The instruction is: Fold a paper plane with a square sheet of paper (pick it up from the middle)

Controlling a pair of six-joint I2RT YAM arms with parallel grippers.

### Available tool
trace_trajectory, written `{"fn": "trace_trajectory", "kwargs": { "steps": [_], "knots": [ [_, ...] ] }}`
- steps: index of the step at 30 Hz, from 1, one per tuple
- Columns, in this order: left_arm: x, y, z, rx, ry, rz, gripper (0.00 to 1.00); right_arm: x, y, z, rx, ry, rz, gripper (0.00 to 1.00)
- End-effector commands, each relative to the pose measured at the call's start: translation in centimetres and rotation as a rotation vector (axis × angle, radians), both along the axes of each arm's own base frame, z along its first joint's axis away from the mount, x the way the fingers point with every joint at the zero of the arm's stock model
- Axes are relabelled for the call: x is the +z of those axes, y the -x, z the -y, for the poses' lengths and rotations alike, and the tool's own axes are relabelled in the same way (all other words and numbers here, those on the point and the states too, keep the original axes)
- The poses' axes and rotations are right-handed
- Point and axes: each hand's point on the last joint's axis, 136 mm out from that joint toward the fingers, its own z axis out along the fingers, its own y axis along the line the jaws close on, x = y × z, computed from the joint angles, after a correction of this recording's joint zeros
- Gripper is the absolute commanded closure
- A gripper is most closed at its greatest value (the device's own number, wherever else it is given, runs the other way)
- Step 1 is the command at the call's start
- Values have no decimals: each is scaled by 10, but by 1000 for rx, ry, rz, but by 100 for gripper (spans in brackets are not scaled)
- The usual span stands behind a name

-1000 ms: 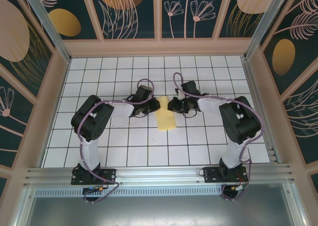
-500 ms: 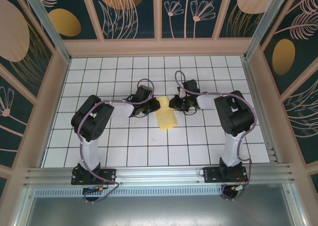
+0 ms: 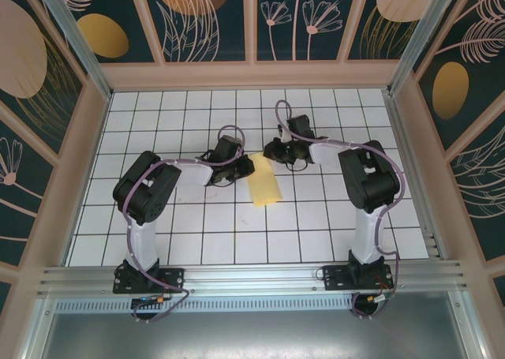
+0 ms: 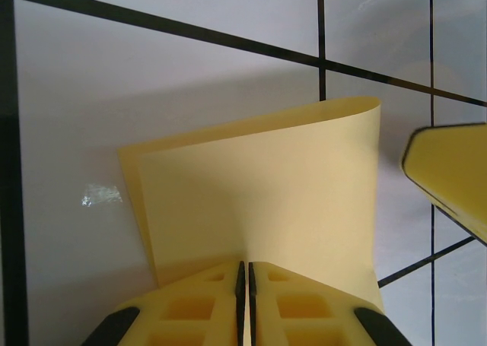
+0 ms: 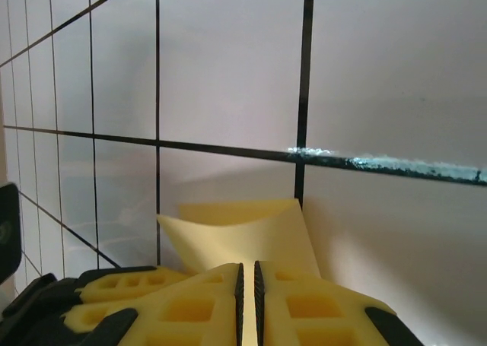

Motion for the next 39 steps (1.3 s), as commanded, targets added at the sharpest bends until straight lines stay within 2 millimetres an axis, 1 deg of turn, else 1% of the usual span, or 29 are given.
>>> {"fn": "trace_trajectory", "kwargs": {
  "steps": [1, 4, 6, 9, 11, 14, 16, 18, 20, 23, 26, 29, 34, 36, 38, 39],
  "knots": [
    [-49, 24, -20, 1, -129, -116, 85, -10, -5, -8, 10, -19, -20, 84],
    [-49, 25, -21, 3, -133, -116, 85, -18, -11, -4, -14, -5, -28, 84],
    [-48, 25, -21, 3, -133, -115, 85, -23, -14, 4, -46, 14, -30, 84],
    [-48, 25, -22, 4, -135, -115, 85, -23, -17, 12, -84, 39, -24, 84],
    [-48, 25, -22, 3, -135, -115, 85, -19, -20, 15, -100, 50, -9, 84],
    [-48, 25, -22, 5, -133, -115, 85, -2, -20, 10, -86, 27, 29, 84],
    [-48, 25, -22, 4, -133, -114, 85, 12, -16, -1, -42, 2, 69, 84],
    [-47, 25, -22, 4, -133, -113, 85, 19, -10, -13, -3, -12, 88, 83],
    [-47, 25, -22, 4, -132, -113, 85, 14, -10, -16, -5, -1, 70, 83],
    [-47, 25, -21, 3, -132, -114, 85, -2, -14, -14, -28, 17, 39, 83],
    [-49, 26, -23, 5, -135, -116, 85, -12, -17, -10, -50, 29, 18, 84],
    [-48, 26, -23, 5, -134, -115, 85, -20, -23, 0, -90, 52, 5, 84],
    [-47, 26, -23, 5, -133, -112, 85, -29, -39, 21, -171, 118, -6, 84],
    [-46, 26, -23, 6, -134, -111, 85, -24, -42, 24, -181, 129, 5, 84],
    [-47, 26, -23, 7, -134, -112, 85, -11, -42, 24, -180, 120, 24, 84],
    [-46, 26, -23, 8, -133, -112, 85, -1, -40, 24, -177, 106, 36, 84]
  ]
}}
